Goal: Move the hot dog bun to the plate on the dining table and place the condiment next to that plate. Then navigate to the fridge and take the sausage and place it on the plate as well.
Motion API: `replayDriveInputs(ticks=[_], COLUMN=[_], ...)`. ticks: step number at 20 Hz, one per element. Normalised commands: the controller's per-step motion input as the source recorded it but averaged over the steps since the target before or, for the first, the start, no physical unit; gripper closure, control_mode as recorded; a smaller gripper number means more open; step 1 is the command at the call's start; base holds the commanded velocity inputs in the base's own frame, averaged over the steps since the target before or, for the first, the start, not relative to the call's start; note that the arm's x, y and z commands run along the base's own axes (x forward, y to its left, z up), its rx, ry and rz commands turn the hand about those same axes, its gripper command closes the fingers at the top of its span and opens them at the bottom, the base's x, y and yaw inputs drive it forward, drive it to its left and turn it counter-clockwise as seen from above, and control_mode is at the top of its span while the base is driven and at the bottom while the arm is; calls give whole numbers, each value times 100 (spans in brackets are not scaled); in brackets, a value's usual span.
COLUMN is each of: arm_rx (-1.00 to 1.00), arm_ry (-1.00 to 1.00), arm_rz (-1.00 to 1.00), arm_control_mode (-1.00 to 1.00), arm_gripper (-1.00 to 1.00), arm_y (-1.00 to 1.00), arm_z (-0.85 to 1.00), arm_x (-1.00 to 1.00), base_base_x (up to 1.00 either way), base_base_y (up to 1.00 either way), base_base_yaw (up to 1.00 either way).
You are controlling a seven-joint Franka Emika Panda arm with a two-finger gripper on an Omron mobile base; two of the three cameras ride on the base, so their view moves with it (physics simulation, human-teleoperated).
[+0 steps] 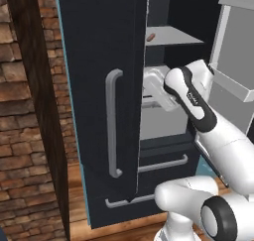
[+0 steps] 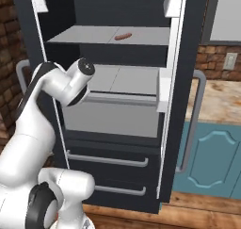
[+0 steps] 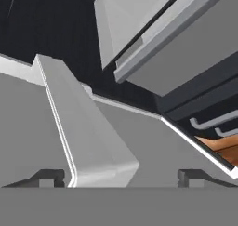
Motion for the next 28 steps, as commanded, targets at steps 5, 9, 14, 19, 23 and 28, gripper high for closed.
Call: replayDriveInputs(ticks=[5,9,14,19,23,28], arm_rx=[0,0,0,0,0,-11], arm_ry=[0,0,5,9,-7,-14], arm_rz=[0,0,0,0,0,0], arm_control_mode=[-100,-100,-100,-100,-100,-100], arm_gripper=[-100,-100,-100,-100,-100,-100], arm_y=[79,99,100,100,30,-89], arm_z=[-39,-30,-15,-1,24,50], arm_x=[-100,-100,-31,30,-49,-88], base_base_x=[0,0,0,0,0,0], base_base_y=[0,0,0,0,0,0], base_base_yaw=[0,0,0,0,0,0])
